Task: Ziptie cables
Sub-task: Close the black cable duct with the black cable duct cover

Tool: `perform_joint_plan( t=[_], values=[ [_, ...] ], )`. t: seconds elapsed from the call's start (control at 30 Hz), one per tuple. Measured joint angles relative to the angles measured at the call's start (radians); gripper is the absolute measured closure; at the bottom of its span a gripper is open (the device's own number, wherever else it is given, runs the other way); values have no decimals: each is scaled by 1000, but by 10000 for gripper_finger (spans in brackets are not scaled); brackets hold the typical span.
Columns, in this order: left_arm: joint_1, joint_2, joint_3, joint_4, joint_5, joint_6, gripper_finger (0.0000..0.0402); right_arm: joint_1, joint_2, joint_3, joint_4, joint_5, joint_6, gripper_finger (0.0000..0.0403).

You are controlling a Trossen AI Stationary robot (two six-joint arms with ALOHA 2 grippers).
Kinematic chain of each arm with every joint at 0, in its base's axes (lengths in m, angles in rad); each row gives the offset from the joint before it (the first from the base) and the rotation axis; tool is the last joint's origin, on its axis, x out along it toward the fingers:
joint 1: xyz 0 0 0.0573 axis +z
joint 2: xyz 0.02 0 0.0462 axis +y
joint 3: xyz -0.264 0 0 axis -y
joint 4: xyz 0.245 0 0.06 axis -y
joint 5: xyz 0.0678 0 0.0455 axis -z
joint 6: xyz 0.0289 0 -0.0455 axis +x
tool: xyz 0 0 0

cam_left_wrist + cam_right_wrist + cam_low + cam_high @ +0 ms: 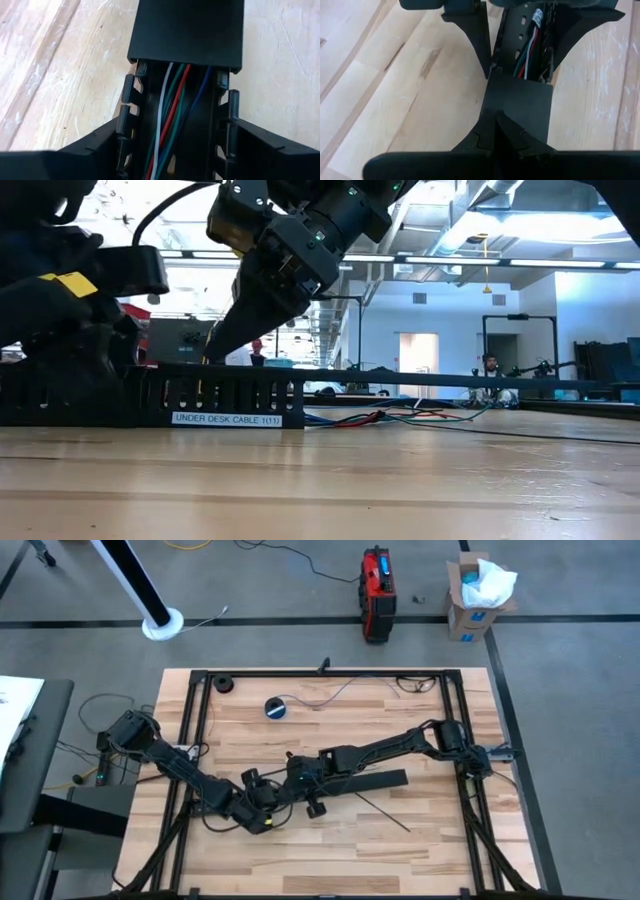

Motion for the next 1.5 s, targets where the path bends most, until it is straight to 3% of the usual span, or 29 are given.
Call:
perform_joint_plan(
  t=[0.47,0.7,0.87,1.5],
  values=[
    [0,0,-1,18,-27,14,165,2,-8,1,-38,7,22,403],
    [0,1,-2,40,-37,59,166,4,-12,54,-236,126,5,403],
    [1,1,-3,61,-39,105,166,-6,11,57,-181,85,-52,403],
    [55,5,-4,151,-52,143,167,-12,51,67,19,33,-23,403]
  ],
)
